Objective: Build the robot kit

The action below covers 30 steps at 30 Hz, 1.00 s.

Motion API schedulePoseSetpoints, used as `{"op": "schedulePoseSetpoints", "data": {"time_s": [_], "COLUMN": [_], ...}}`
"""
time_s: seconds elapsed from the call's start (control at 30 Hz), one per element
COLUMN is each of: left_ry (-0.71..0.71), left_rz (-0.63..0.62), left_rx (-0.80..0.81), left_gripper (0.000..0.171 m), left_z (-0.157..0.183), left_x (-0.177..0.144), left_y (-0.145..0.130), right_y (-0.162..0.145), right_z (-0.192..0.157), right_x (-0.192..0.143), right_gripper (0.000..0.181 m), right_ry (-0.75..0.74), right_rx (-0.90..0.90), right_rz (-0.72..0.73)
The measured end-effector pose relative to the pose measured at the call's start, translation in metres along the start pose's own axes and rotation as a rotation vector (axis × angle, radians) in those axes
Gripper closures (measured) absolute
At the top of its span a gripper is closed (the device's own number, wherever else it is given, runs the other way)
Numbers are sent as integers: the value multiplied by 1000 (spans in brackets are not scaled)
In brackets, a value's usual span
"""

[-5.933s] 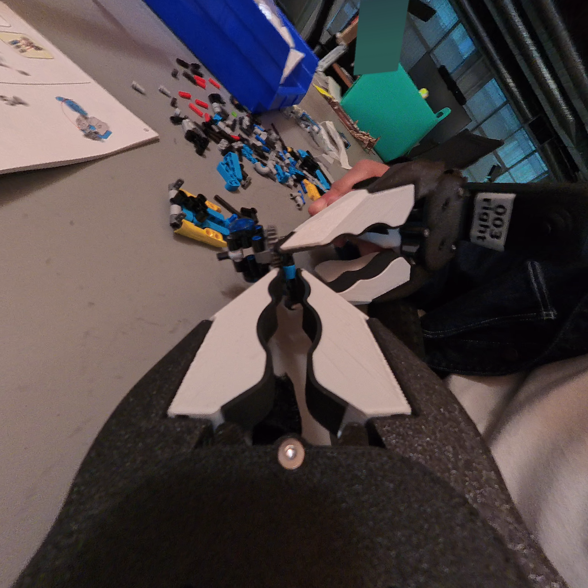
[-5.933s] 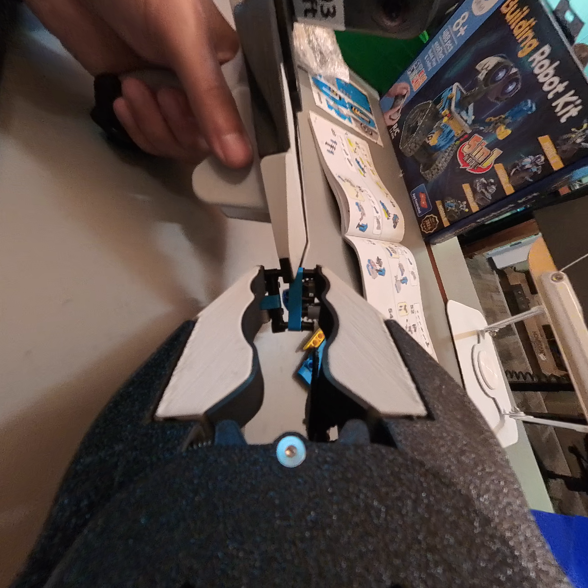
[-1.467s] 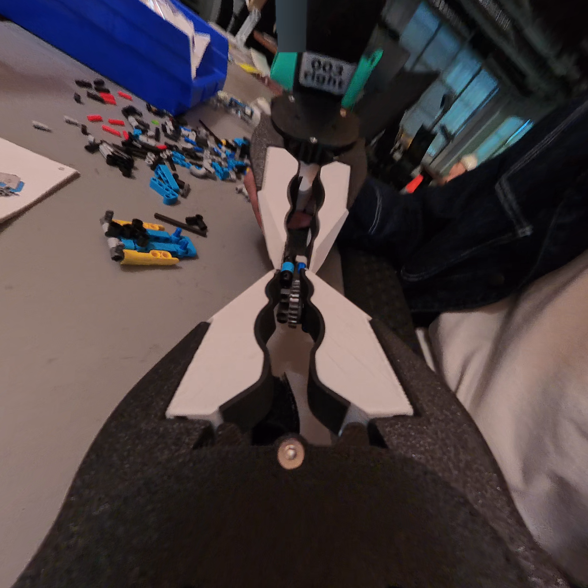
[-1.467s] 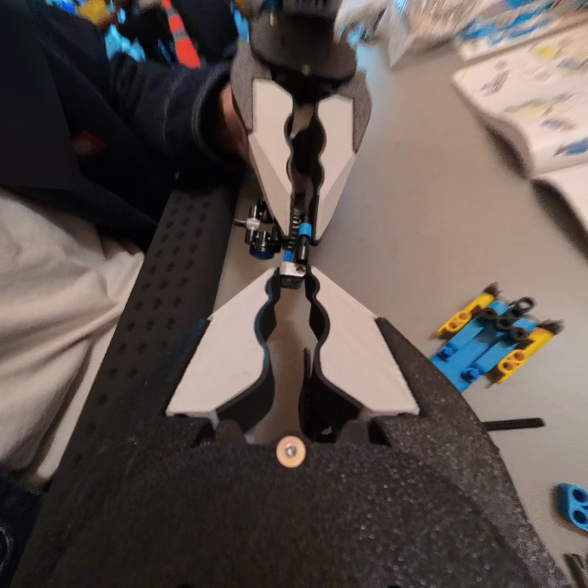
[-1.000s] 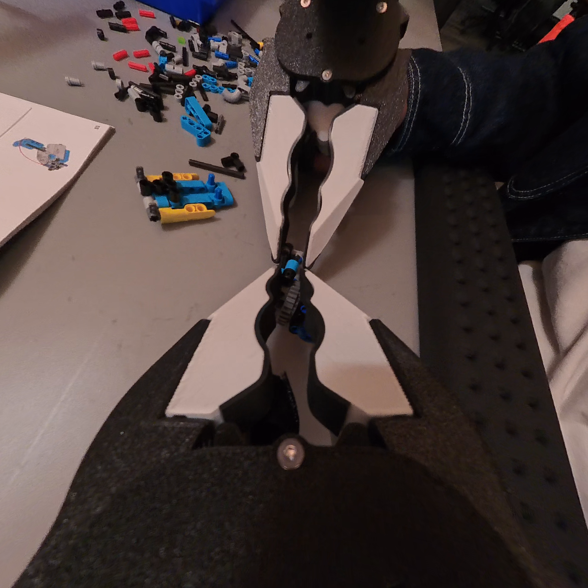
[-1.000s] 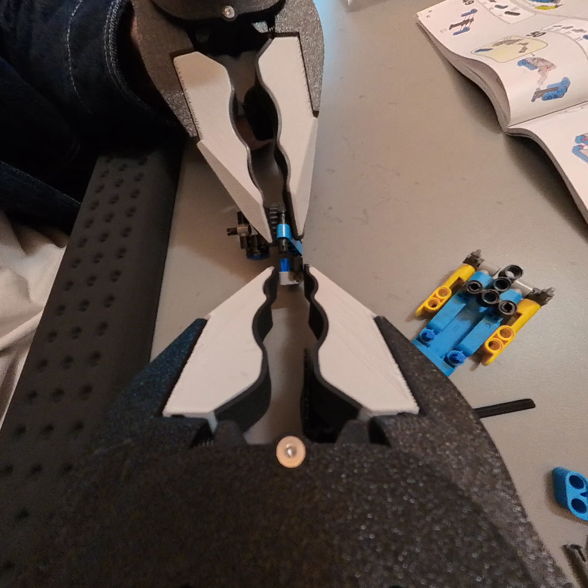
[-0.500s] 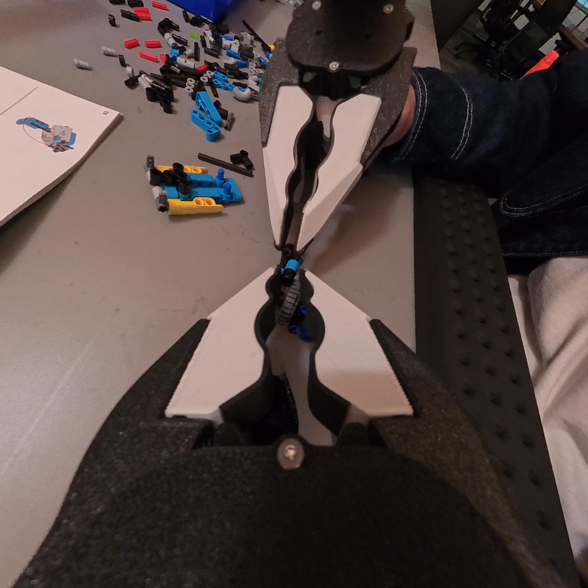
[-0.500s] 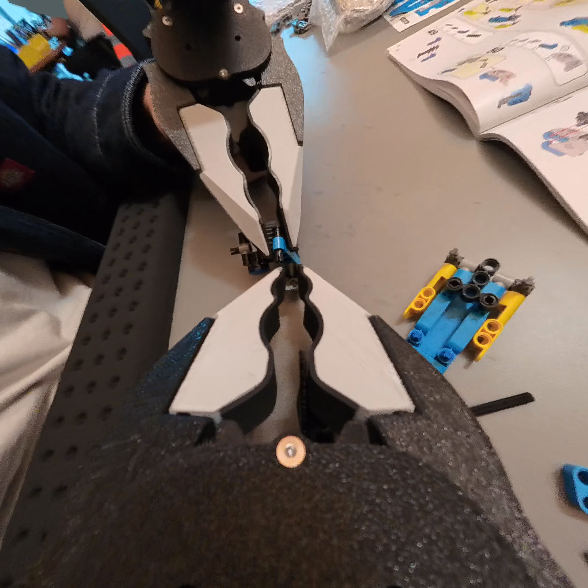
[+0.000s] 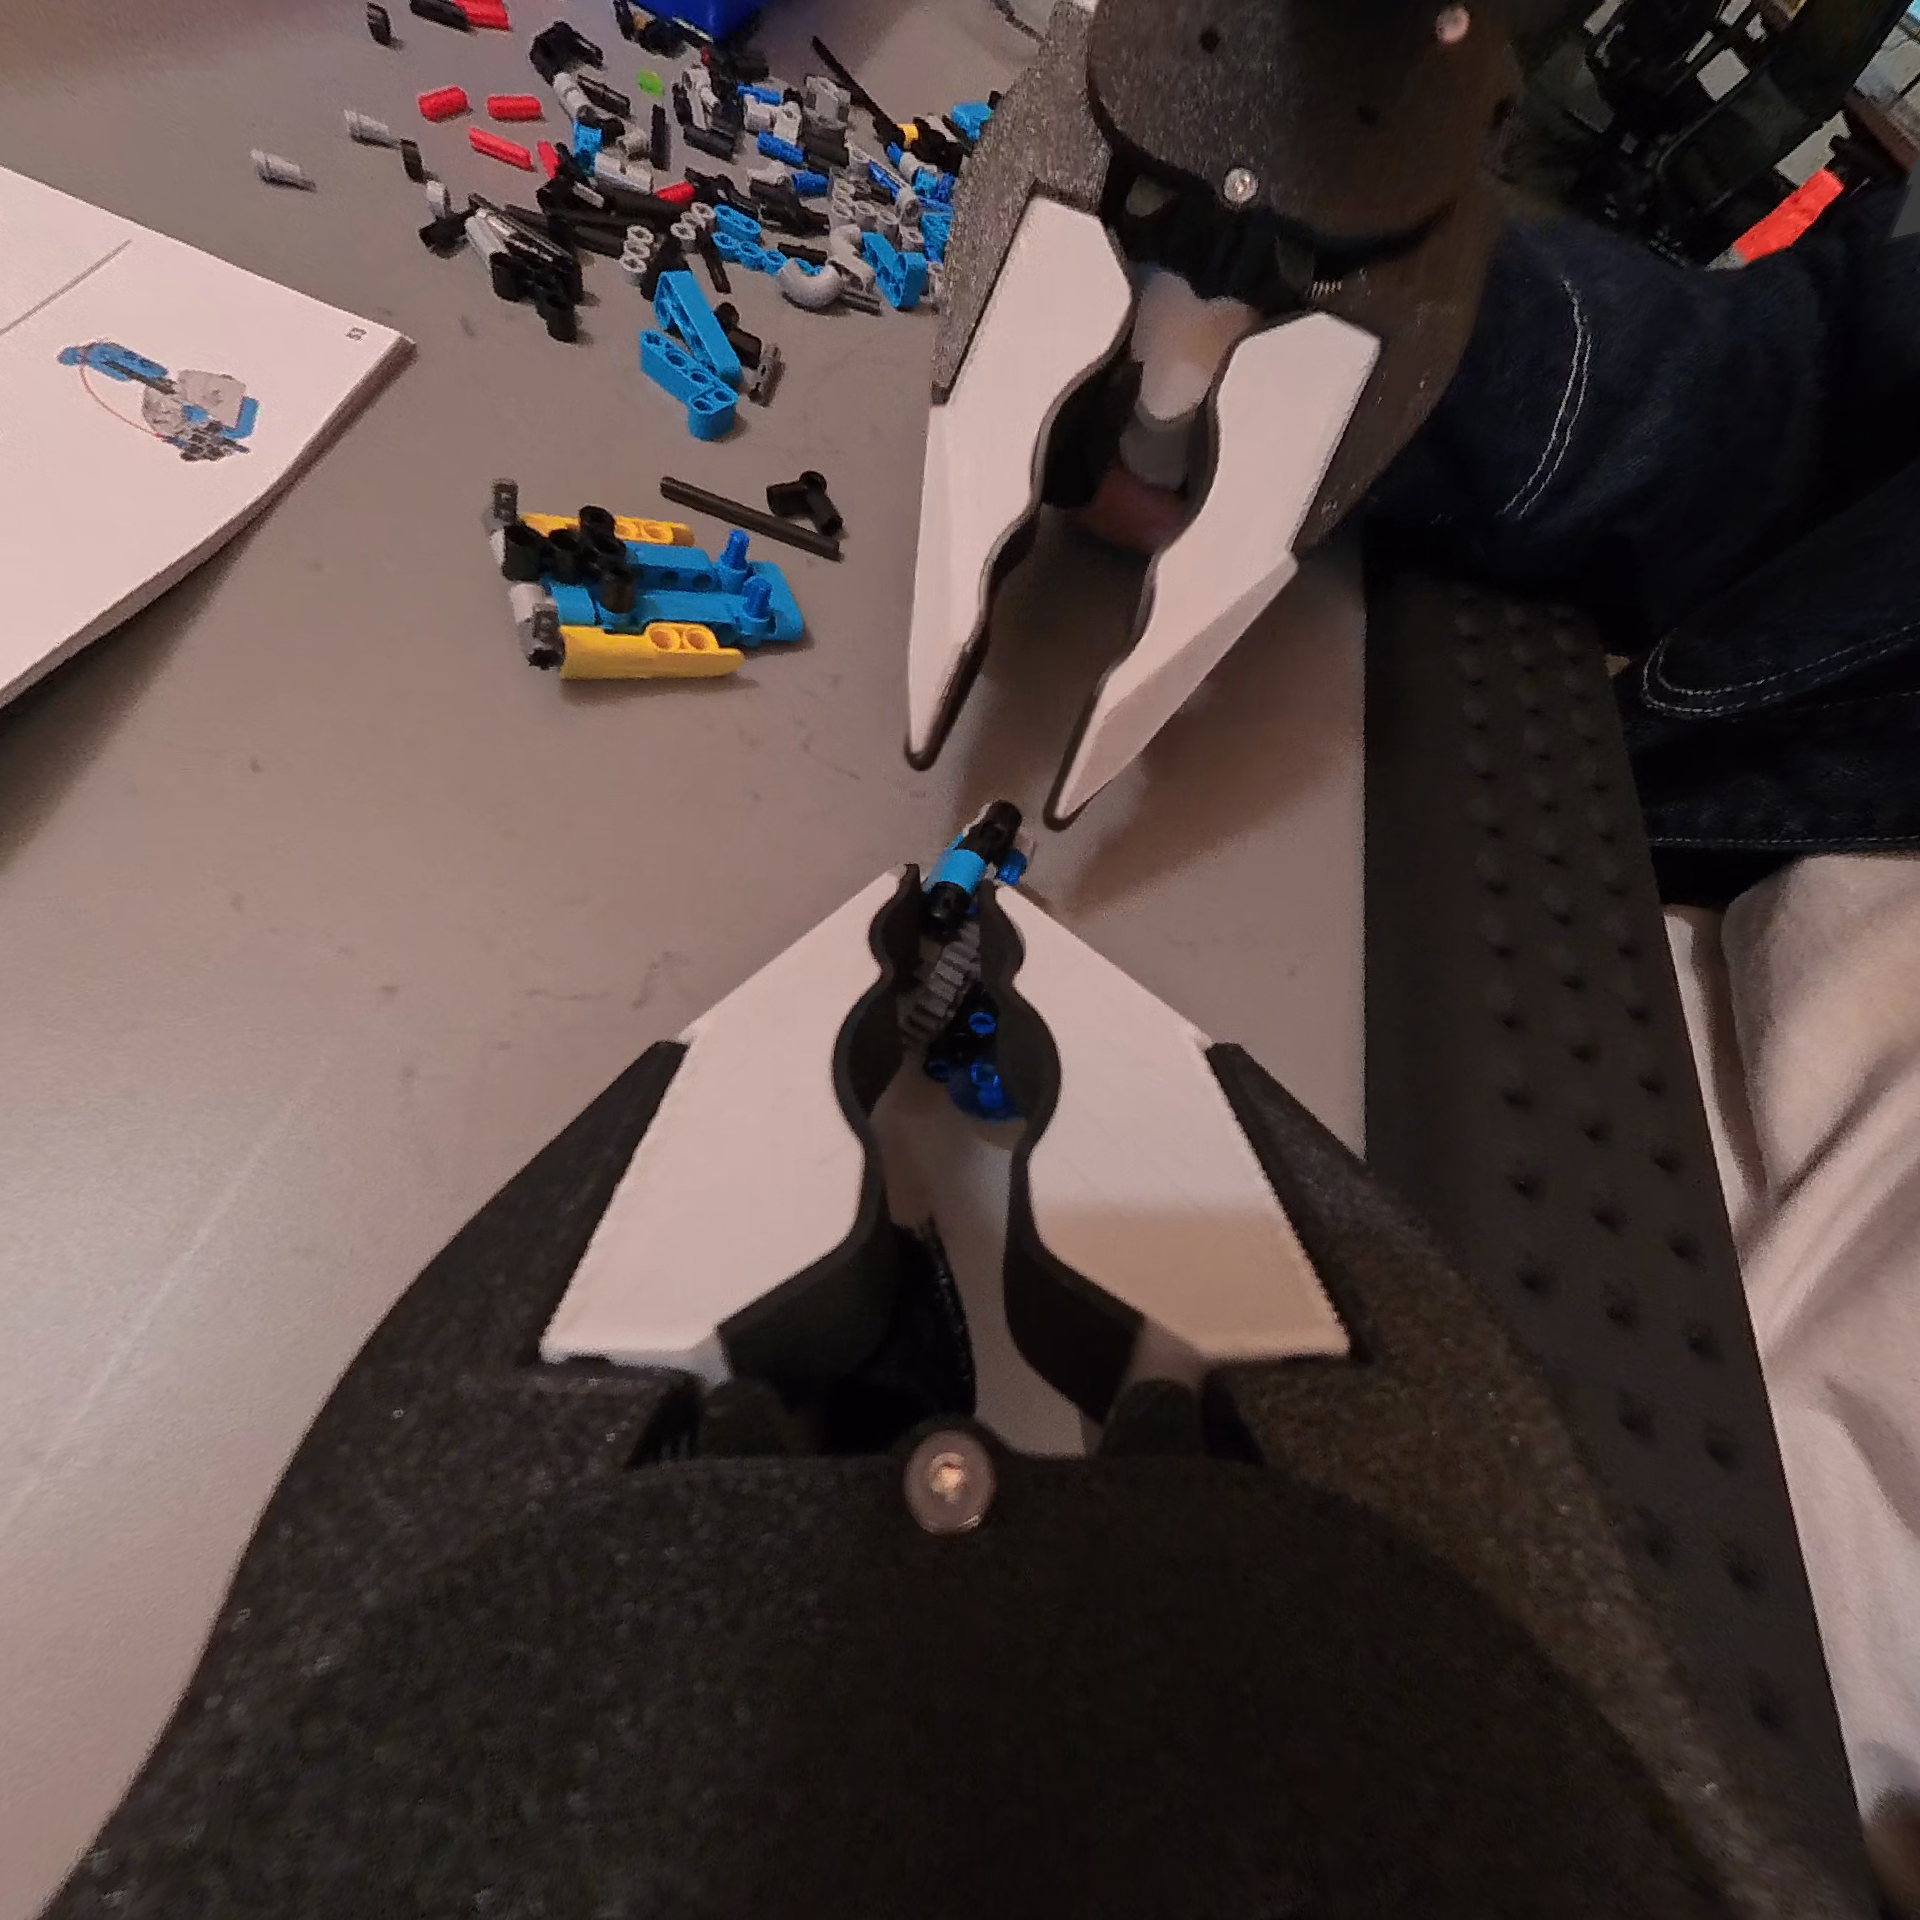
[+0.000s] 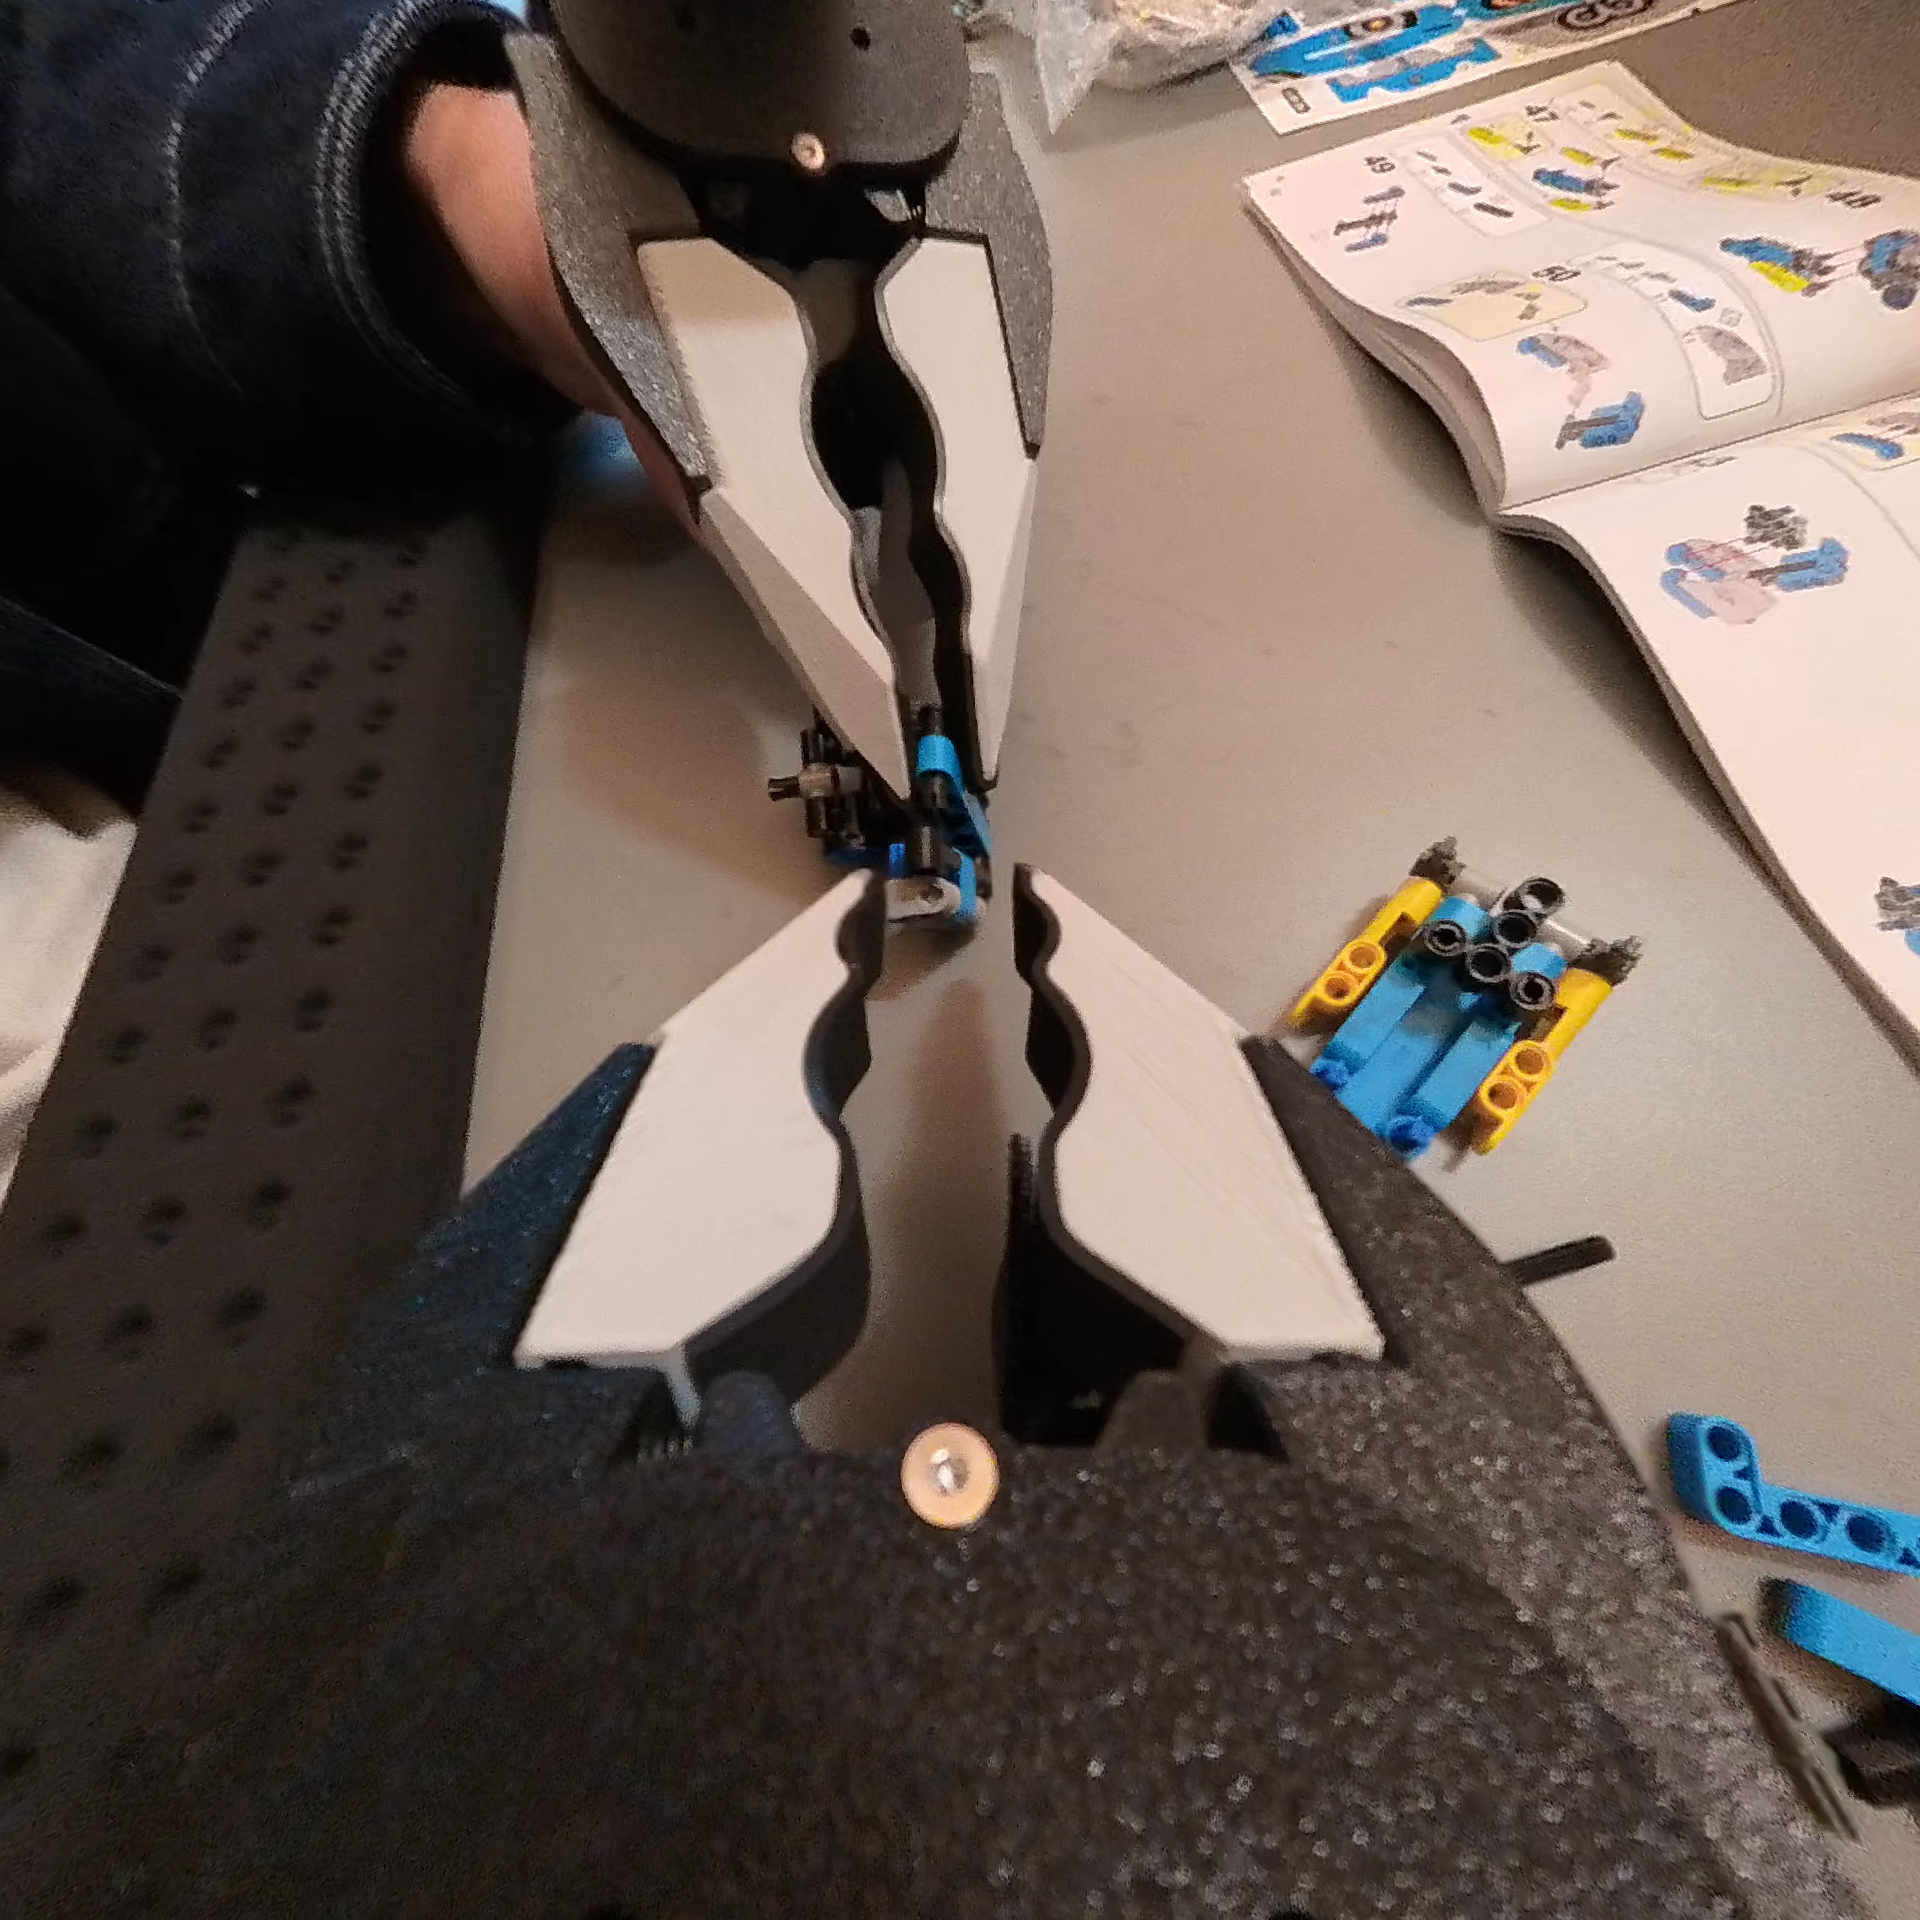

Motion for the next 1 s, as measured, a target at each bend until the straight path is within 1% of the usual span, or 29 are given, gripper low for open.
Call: {"op": "schedulePoseSetpoints", "data": {"time_s": [0.1,0.17,0.2,0.27,0.53,0.67,0.73,0.83,0.93,1.0], "left_ry": [-7,-9,-9,-7,40,41,26,38,46,37], "left_rz": [-1,-2,-2,-2,-10,-17,-28,-38,-46,-49], "left_rx": [-3,0,-1,-6,76,112,144,187,252,277], "left_gripper": [162,162,162,162,163,164,165,165,166,166], "left_z": [0,1,1,0,1,4,8,10,13,16], "left_x": [0,0,0,0,3,4,5,7,7,9], "left_y": [0,0,0,0,2,2,1,1,0,0], "right_y": [0,-2,-3,0,2,2,1,2,2,1], "right_z": [-1,-5,-8,-5,-2,-4,-8,-8,-10,-12], "right_x": [4,8,10,9,9,9,8,10,10,8], "right_gripper": [164,167,172,174,176,176,176,176,177,177], "right_ry": [-13,7,20,-15,-10,0,24,19,8,71], "right_rx": [-42,-53,-59,-94,-55,-70,-108,-133,-203,-183], "right_rz": [-4,-15,-19,-17,-45,-57,-76,-91,-158,-203]}}
Point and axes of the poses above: each gripper's, where its closed fingertips meet, x out along the fingers, y out of its top, z = x × y across the jaws, the point moved 2 cm from there along -x, back along the fingers, and after that the axes turned 8 degrees about x, right-handed, at the moved point
